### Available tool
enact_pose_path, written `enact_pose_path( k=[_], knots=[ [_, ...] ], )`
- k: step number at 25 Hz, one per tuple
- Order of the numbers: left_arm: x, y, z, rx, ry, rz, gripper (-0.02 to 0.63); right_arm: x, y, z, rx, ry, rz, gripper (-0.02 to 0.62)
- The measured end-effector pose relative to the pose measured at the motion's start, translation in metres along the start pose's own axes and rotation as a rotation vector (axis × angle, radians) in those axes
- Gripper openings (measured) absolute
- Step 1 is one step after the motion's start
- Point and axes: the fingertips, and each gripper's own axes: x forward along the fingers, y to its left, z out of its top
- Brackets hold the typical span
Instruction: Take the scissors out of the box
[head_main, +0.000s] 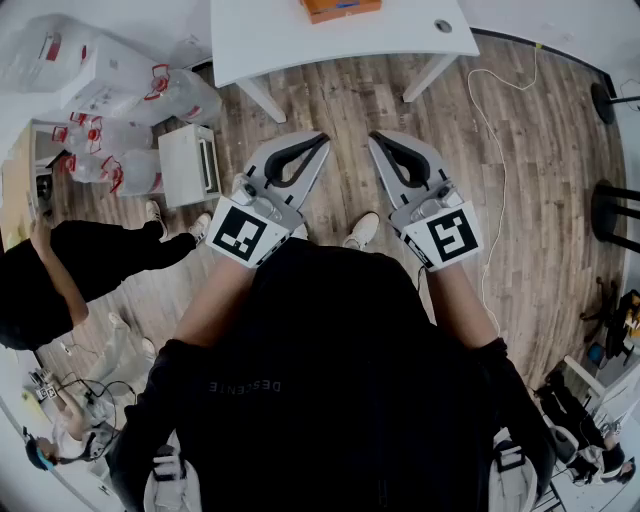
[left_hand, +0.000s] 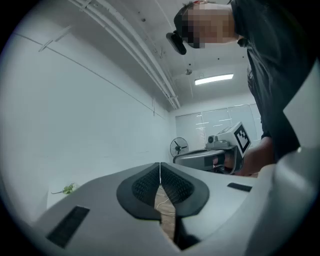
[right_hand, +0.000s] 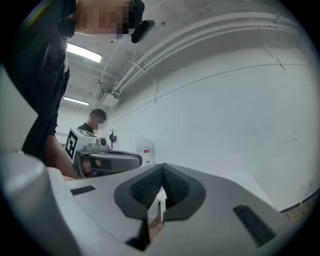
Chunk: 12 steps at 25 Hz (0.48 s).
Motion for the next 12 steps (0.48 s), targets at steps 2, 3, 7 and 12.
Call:
enact_pose_path(
  k=[2,3,7,12],
  knots=[
    [-0.01,0.005,0.0,-0.014,0.001,0.008,0.02,0.006,0.01,0.002,-0.006,0.005,0.011,0.004],
    [-0.015,0.009,0.001,-0.015,-0.001,0.009,0.021,0.01,0.015,0.003,-0.006,0.006,0.012,0.005],
    [-0.031,0.024,0.002,-0.007,-0.003,-0.003,0.021,0.022,0.029,0.0,-0.021,0.025,0.003,0.005],
    [-0.049,0.037,-0.009,0.002,0.003,0.027,0.02,0.03,0.04,-0.003,-0.024,0.034,-0.027,0.006]
  ],
)
